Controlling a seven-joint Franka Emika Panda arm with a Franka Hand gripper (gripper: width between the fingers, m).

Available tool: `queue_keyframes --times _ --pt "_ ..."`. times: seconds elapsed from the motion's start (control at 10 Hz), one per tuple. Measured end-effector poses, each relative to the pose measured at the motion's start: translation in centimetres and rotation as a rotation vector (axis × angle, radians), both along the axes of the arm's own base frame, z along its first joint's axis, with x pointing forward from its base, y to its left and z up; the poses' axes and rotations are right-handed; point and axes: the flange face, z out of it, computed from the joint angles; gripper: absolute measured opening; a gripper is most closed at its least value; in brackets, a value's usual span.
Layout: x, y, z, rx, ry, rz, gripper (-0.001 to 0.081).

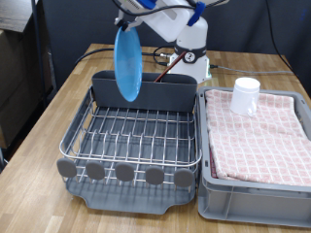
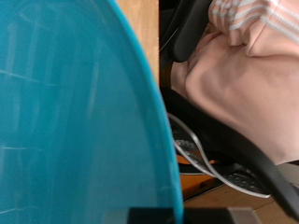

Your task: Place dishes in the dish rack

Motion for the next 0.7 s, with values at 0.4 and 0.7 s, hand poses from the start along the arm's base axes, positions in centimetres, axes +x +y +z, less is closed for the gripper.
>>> queue_keyframes --times 0.4,0.7 --pt "-0.2 -2.6 -0.3 -0.033 0.001 0.076 0.0017" --pt "0.2 -2.3 0.2 -0.055 -0.001 0.097 0.0017"
